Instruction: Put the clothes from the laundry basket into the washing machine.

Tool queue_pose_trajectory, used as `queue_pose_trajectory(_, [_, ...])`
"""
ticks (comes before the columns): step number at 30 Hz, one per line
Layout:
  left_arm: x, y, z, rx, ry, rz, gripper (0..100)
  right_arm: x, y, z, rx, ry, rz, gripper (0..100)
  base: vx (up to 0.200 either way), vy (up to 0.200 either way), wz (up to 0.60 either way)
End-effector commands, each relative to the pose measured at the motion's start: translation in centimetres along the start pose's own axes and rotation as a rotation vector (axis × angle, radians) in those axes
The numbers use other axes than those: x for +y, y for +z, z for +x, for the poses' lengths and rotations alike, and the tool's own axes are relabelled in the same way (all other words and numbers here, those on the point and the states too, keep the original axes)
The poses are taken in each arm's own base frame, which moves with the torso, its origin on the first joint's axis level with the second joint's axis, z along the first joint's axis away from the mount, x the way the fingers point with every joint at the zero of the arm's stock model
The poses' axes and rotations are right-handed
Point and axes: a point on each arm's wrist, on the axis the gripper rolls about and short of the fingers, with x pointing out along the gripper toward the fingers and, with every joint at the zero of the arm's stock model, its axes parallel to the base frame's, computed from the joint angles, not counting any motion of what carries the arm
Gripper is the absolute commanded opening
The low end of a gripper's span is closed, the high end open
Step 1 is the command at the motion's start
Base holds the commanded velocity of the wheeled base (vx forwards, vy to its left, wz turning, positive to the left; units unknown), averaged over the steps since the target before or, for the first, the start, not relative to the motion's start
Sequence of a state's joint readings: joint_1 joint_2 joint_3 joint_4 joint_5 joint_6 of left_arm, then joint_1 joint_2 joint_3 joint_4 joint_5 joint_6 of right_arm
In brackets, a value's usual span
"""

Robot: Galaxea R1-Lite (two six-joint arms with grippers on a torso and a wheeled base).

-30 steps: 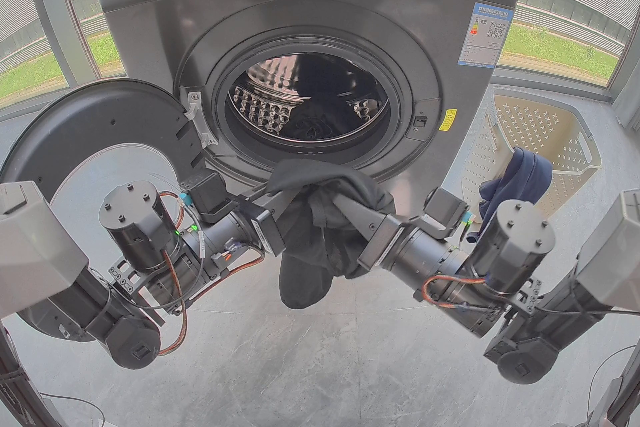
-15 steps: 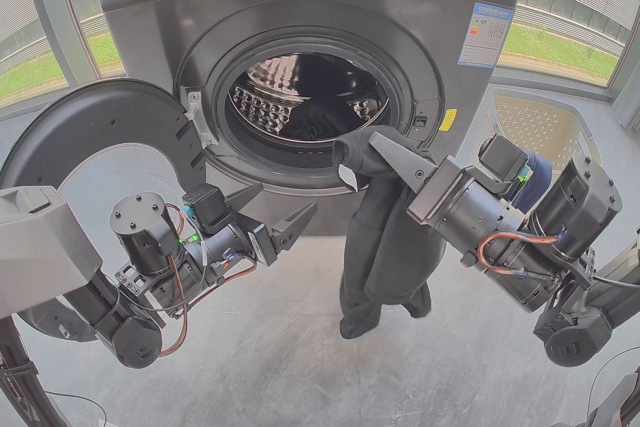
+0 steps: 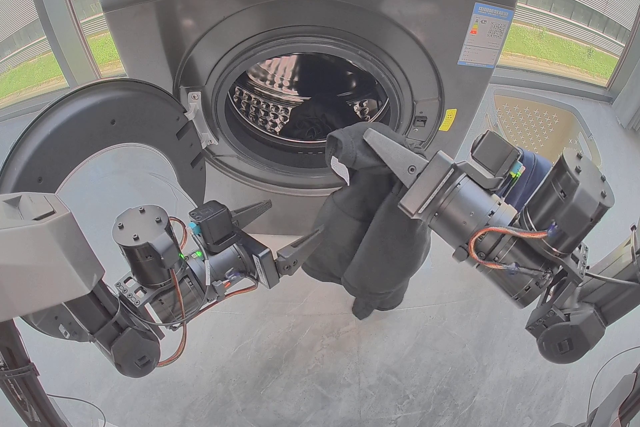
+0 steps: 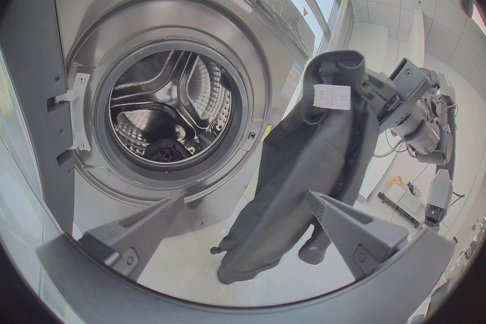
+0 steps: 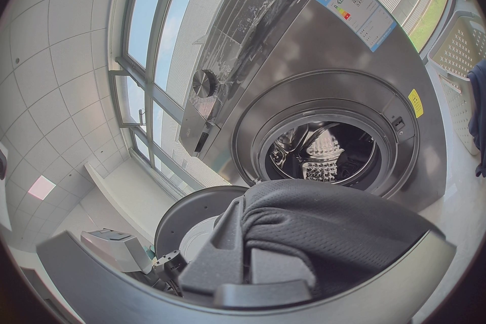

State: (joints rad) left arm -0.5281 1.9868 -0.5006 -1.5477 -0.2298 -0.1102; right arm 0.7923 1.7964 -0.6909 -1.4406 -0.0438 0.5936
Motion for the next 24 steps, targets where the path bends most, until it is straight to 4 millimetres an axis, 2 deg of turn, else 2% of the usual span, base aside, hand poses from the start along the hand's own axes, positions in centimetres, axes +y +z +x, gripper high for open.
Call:
queue_pose_trajectory(1, [-0.2, 0.7, -0.3, -0.021, -0.015, 0.005, 100, -0.8, -0.7, 1.0, 0.005, -0.038, -0.004, 0, 0.000, 0.000, 0.00])
queue_pose_trajectory(5, [-0.5, 1.6, -0.8, -0.043, -0.045, 0.013, 100, -1.0, -0.9, 2.7, -0.037, -0.075, -0.005, 0, 0.000, 0.000, 0.00])
queue_pose_trajectory(13, [-0.6, 1.9, -1.1, -0.047, -0.066, 0.040, 100, -1.0, -1.1, 4.1, -0.044, -0.075, -0.002, 0, 0.000, 0.000, 0.00])
queue_pose_trajectory(20, [0.2, 1.7, -1.1, -0.036, -0.067, 0.040, 100, -0.7, -0.8, 4.1, -0.061, -0.077, 0.002, 0, 0.000, 0.000, 0.00])
queue_pose_trajectory(21, [1.1, 1.0, -1.0, -0.017, -0.042, 0.037, 100, -0.6, -1.0, 3.9, -0.058, -0.076, 0.003, 0, 0.000, 0.000, 0.00])
queue_pose_trajectory(24, [1.8, 0.4, -0.8, 0.001, -0.023, 0.032, 100, -0.5, -0.9, 3.4, -0.046, -0.073, 0.003, 0, 0.000, 0.000, 0.00])
